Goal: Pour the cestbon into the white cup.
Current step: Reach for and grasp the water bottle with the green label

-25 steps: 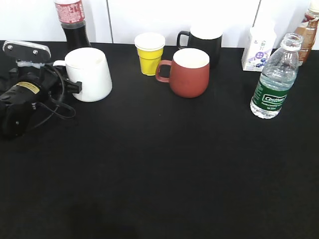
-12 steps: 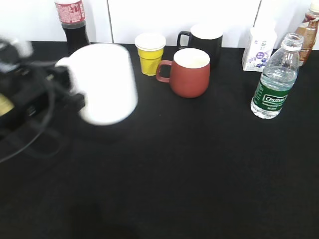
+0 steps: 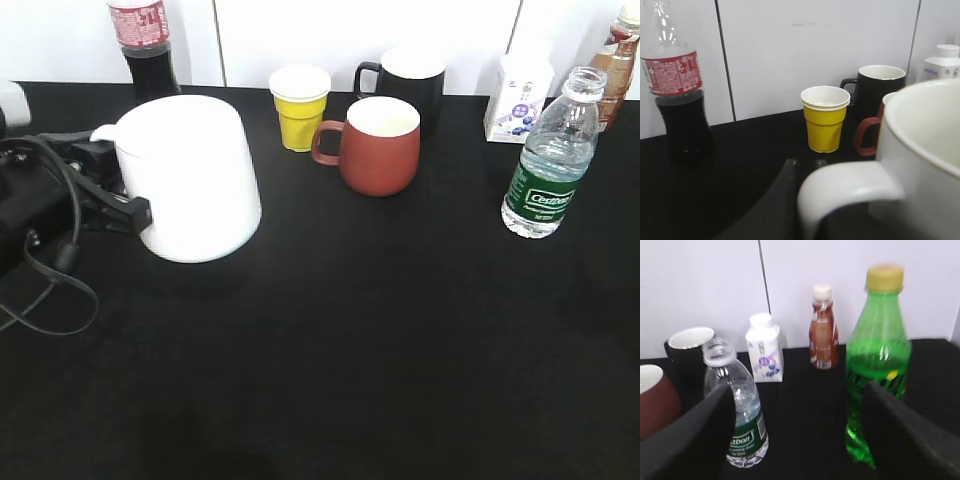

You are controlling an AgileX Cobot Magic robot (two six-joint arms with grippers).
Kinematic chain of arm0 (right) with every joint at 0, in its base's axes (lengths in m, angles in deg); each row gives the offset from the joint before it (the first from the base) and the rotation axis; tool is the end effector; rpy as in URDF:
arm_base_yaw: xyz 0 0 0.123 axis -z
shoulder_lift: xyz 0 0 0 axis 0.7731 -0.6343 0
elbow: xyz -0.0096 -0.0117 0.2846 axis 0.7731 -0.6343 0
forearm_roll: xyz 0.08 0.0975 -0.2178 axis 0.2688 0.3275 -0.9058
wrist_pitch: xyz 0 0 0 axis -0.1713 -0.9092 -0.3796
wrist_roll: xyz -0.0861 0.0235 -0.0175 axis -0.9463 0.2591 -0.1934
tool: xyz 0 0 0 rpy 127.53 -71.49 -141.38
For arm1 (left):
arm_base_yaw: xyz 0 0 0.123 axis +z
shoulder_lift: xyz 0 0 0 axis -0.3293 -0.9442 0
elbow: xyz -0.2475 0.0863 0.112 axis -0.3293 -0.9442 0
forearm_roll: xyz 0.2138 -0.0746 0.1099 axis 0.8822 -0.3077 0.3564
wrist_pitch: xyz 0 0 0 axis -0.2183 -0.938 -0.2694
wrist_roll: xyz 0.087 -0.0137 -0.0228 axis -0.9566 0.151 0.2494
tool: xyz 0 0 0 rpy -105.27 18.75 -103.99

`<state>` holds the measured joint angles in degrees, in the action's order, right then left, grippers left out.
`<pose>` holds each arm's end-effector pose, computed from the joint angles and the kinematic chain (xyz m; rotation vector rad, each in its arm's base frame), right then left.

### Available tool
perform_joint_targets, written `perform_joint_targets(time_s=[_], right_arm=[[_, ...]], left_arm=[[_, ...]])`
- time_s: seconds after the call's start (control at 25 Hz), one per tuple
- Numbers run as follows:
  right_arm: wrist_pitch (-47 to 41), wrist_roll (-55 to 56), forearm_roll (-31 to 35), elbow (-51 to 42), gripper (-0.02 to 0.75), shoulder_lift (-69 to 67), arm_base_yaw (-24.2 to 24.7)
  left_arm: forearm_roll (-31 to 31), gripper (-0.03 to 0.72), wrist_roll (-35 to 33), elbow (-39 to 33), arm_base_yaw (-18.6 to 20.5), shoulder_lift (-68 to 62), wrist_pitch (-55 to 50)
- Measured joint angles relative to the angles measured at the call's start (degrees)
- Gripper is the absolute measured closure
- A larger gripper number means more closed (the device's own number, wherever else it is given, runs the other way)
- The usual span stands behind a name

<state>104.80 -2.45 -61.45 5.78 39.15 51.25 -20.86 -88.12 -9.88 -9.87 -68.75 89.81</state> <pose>0.1423 -0.0025 0.2612 0.1254 1.6520 0.0836 0.2229 -0.1182 0.1999 0.3600 1.6260 -0.3533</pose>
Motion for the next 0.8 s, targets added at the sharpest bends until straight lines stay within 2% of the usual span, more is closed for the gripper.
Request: perform_joint_targets(time_s=[0.04, 0.08, 0.2, 0.36, 0.48, 0.6, 0.8], right_arm=[[1.6, 2.6, -0.6, -0.1, 0.146, -3.6, 0.0], [3.3, 7.1, -4.6, -0.3, 0.146, -7.2, 0.0], [14.3, 20.9, -23.3, -0.3, 0.146, -20.0, 0.0], [26.2, 23.2, -30.4, -0.3, 0.131, -36.2, 0.0], [31.7, 20.0, -31.3, -0.2, 0.065, -46.1, 0.0], [37.4, 12.3, -28.6, 1.9, 0.064, -51.4, 0.0], [40.4, 10.8, -26.2, 9.8, 0.063, -60.2, 0.0]], left_arm=[[0.0, 0.643, 0.0, 0.0, 0.0, 0.0, 0.0], [0.0, 0.643, 0.0, 0.0, 0.0, 0.0, 0.0], [0.0, 0.643, 0.0, 0.0, 0.0, 0.0, 0.0], [-0.1, 0.643, 0.0, 0.0, 0.0, 0.0, 0.0], [-0.2, 0.643, 0.0, 0.0, 0.0, 0.0, 0.0], [-0.2, 0.643, 0.0, 0.0, 0.0, 0.0, 0.0], [-0.2, 0.643, 0.0, 0.0, 0.0, 0.0, 0.0]])
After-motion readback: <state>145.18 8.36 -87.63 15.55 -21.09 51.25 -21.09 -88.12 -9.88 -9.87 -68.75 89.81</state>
